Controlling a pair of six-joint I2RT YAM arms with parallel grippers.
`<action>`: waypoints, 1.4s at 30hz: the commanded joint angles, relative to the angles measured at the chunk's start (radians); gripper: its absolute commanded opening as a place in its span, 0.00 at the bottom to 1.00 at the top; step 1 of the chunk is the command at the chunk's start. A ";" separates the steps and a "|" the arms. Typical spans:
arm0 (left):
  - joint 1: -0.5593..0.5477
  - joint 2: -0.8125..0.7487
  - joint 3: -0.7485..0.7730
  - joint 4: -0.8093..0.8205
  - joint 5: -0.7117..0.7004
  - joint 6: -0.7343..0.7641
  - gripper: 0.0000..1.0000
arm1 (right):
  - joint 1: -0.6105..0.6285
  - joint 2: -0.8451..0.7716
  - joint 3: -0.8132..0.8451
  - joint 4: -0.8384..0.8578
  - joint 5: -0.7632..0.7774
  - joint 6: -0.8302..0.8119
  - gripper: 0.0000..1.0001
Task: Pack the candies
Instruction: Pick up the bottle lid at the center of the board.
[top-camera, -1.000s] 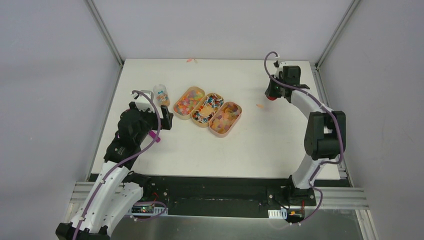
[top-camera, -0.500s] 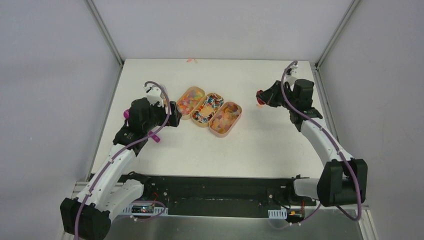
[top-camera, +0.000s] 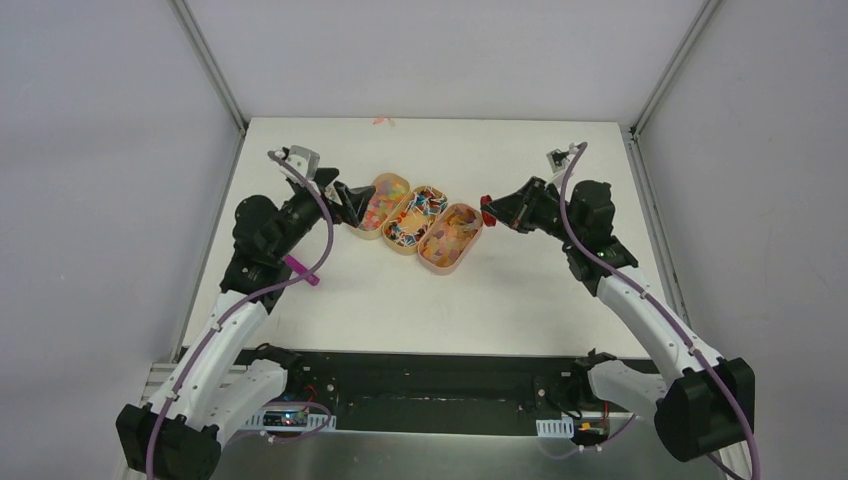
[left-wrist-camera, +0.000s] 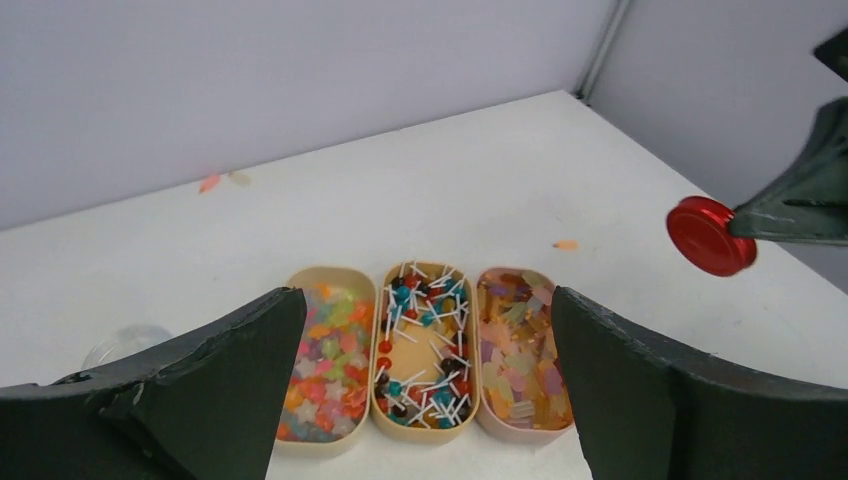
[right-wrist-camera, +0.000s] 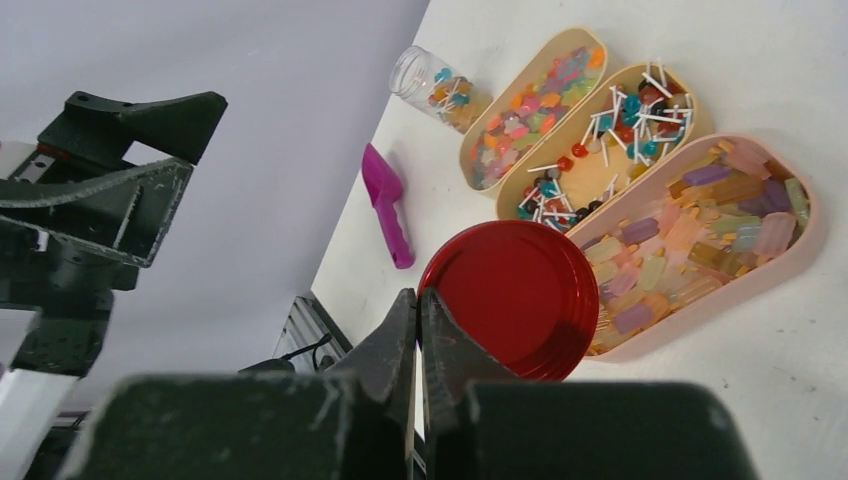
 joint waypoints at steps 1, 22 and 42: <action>-0.020 -0.043 -0.097 0.317 0.217 0.012 0.96 | 0.014 -0.070 -0.027 0.089 -0.011 0.064 0.00; -0.057 -0.156 -0.265 0.453 0.593 0.145 0.99 | 0.246 -0.022 -0.126 0.687 -0.087 0.492 0.00; -0.236 -0.081 -0.238 0.560 0.449 0.261 0.96 | 0.450 0.109 -0.115 0.900 0.229 0.576 0.00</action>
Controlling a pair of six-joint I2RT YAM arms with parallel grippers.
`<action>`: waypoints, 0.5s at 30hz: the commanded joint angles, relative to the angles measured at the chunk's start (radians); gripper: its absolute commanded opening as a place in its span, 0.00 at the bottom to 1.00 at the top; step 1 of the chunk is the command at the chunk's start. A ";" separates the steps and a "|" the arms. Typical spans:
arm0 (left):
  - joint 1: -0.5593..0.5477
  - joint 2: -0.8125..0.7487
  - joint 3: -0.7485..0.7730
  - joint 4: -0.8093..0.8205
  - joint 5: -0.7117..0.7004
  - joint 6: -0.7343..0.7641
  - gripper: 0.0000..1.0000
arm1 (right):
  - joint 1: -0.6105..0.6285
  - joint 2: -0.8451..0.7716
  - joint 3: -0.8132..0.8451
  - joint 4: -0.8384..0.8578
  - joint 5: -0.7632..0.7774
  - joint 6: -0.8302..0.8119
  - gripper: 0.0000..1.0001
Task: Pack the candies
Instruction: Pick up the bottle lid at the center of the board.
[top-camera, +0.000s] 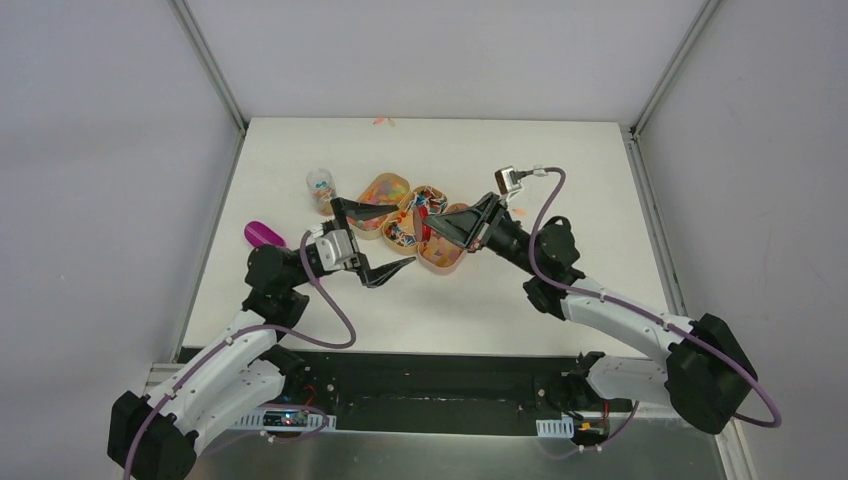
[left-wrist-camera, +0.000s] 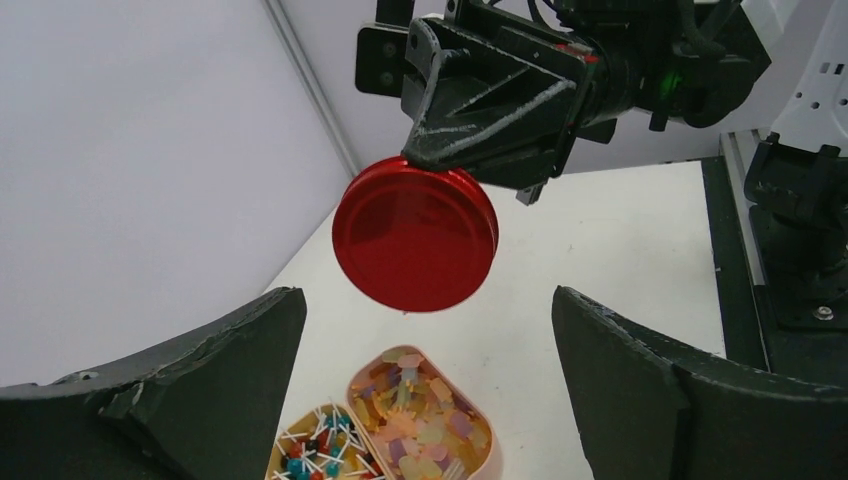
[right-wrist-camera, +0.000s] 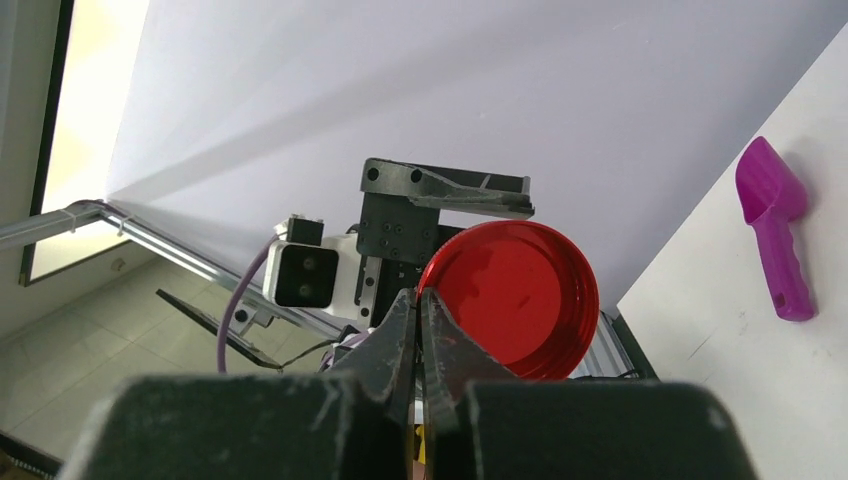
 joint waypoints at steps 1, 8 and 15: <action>-0.021 0.047 0.101 -0.079 -0.042 0.070 0.95 | 0.023 0.033 0.036 0.090 0.073 0.015 0.00; -0.027 0.068 0.111 -0.086 -0.060 0.085 0.93 | 0.044 0.113 0.039 0.200 0.044 0.071 0.00; -0.027 0.079 0.126 -0.108 -0.038 0.096 0.86 | 0.056 0.105 0.037 0.186 0.044 0.049 0.00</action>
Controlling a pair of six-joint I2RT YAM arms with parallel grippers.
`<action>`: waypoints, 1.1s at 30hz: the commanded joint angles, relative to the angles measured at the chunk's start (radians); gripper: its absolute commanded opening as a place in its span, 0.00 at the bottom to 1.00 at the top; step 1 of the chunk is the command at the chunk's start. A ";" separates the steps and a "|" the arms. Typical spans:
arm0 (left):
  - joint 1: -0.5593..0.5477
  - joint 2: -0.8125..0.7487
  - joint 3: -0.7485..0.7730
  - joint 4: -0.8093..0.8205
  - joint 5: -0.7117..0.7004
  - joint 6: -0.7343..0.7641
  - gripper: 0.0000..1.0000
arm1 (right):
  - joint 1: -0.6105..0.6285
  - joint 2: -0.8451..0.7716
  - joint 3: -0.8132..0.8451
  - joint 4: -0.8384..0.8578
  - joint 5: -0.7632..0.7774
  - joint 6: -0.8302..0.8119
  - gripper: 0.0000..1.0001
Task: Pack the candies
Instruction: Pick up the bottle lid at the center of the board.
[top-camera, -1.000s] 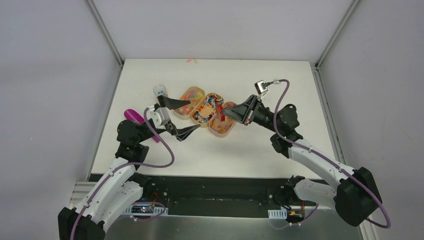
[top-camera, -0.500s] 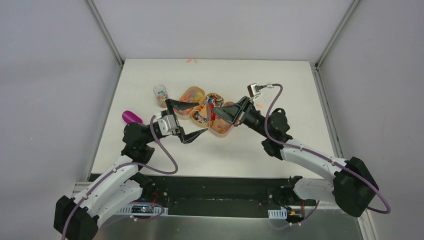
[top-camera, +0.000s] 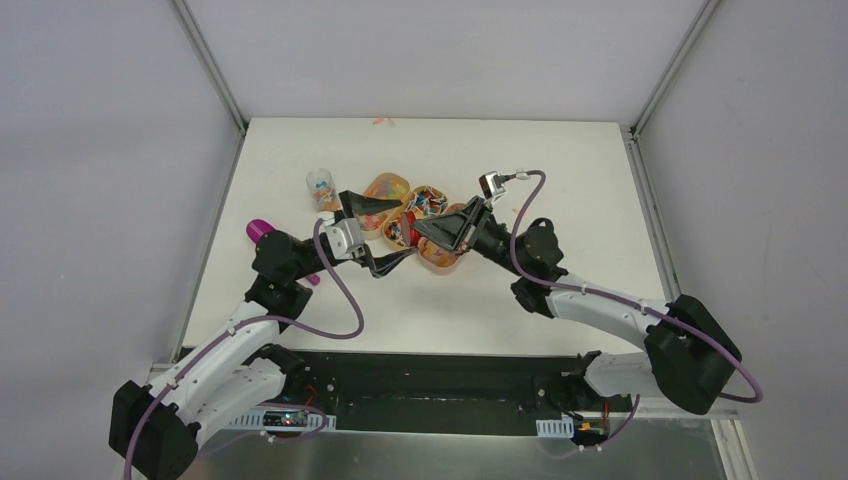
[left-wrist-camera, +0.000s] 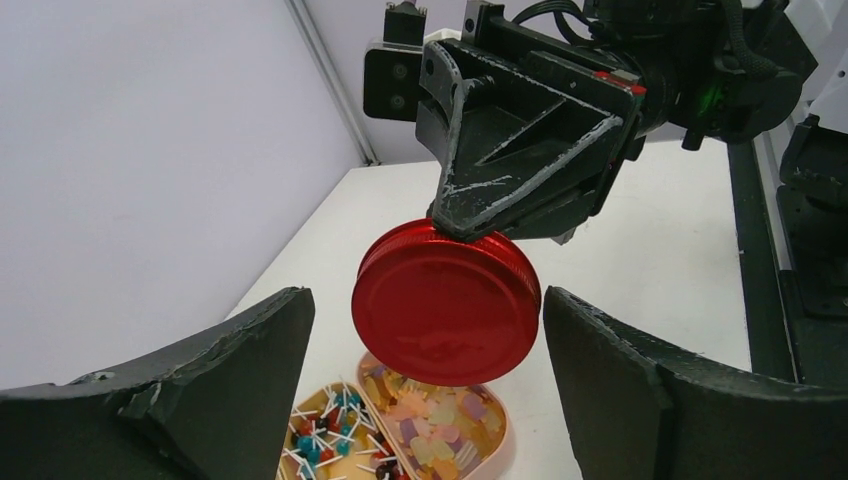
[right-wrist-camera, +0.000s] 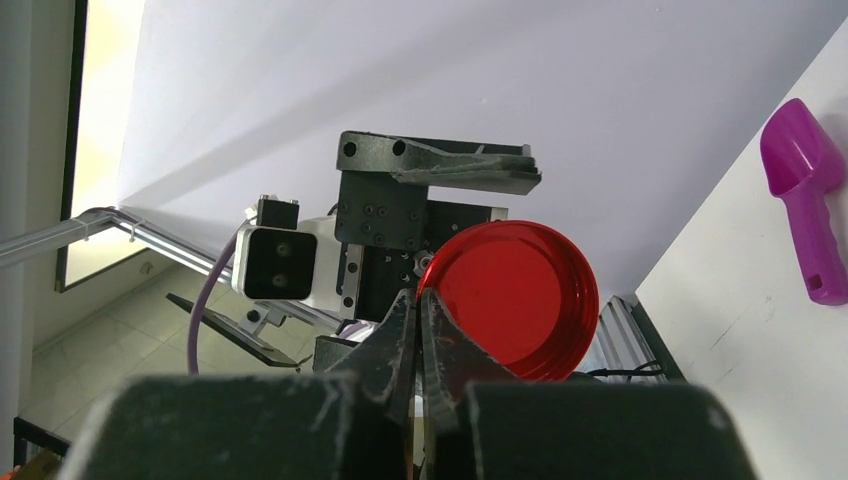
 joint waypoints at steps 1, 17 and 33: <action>-0.009 0.004 0.056 -0.017 0.003 0.033 0.84 | 0.007 -0.026 0.032 0.081 0.007 -0.008 0.00; -0.009 0.003 0.074 -0.032 0.111 0.032 0.70 | 0.008 -0.093 -0.005 0.058 0.013 -0.054 0.00; -0.009 -0.012 0.046 0.033 0.075 0.023 0.78 | 0.009 -0.064 -0.010 0.089 0.010 -0.047 0.00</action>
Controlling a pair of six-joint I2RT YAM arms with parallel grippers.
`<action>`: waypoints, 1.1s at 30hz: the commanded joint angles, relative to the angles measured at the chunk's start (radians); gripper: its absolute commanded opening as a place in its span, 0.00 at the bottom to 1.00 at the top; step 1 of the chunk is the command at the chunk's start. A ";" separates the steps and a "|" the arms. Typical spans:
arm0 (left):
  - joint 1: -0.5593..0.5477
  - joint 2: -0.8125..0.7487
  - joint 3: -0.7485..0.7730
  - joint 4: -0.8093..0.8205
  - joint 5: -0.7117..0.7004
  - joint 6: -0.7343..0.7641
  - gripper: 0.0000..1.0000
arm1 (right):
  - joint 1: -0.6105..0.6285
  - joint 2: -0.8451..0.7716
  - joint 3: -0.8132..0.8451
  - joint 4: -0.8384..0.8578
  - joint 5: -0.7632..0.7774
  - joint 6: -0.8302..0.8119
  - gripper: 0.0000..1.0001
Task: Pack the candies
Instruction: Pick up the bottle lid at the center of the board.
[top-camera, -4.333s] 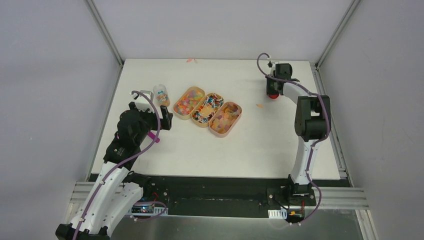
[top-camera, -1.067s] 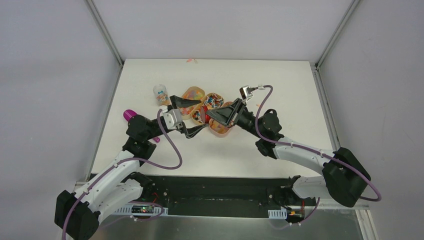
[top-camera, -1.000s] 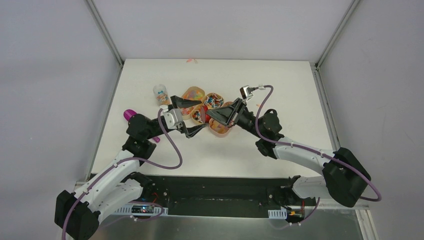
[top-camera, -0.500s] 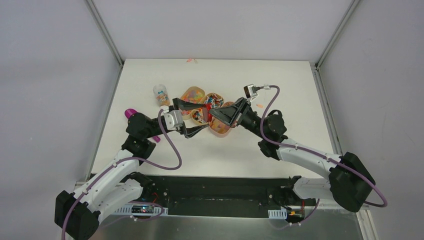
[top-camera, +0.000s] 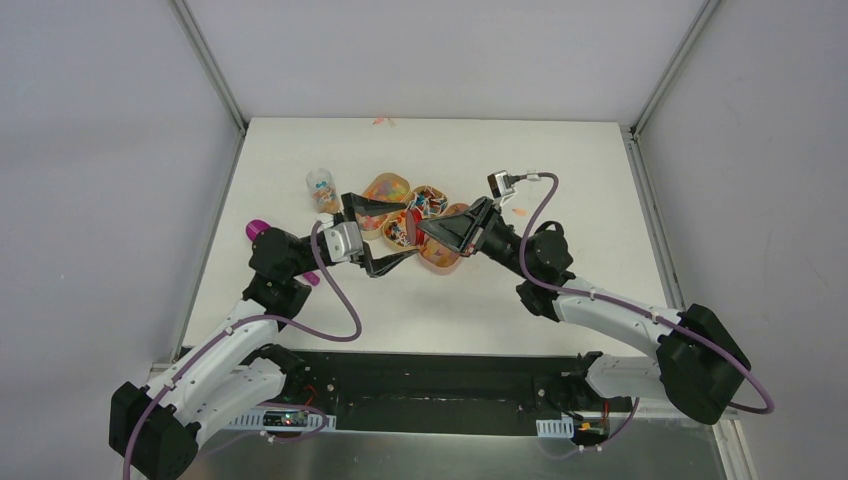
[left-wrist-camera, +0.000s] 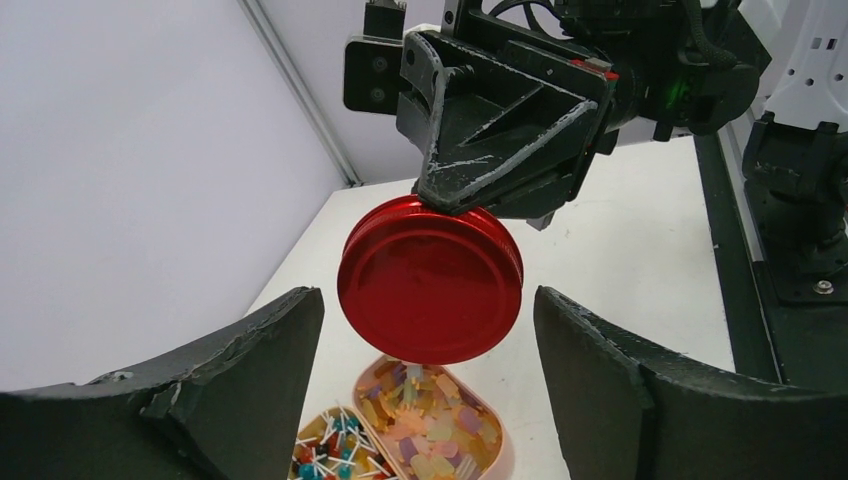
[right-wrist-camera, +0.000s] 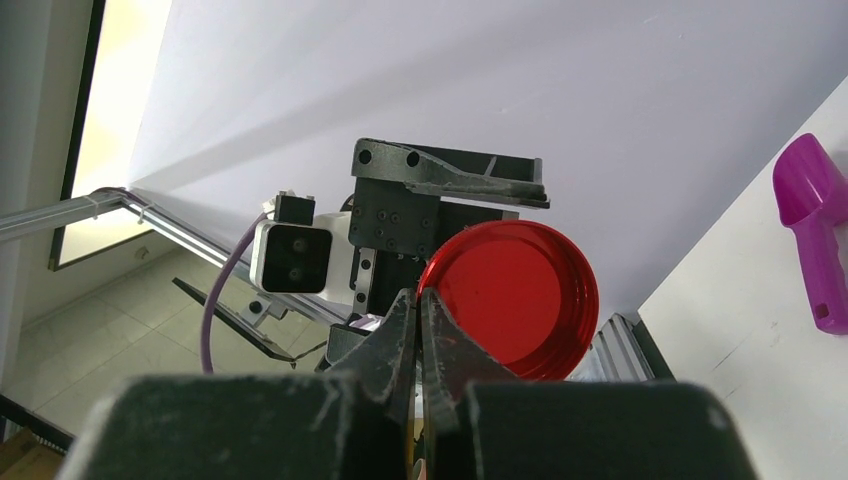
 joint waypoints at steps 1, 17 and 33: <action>-0.009 -0.013 0.008 0.058 -0.004 0.009 0.77 | 0.006 0.000 0.005 0.079 0.003 -0.006 0.00; -0.009 -0.003 0.012 0.045 0.016 0.021 0.60 | 0.009 0.016 -0.019 0.112 0.020 0.010 0.02; -0.009 -0.005 0.072 -0.156 -0.051 0.047 0.58 | -0.024 -0.171 -0.046 -0.099 0.108 -0.147 0.00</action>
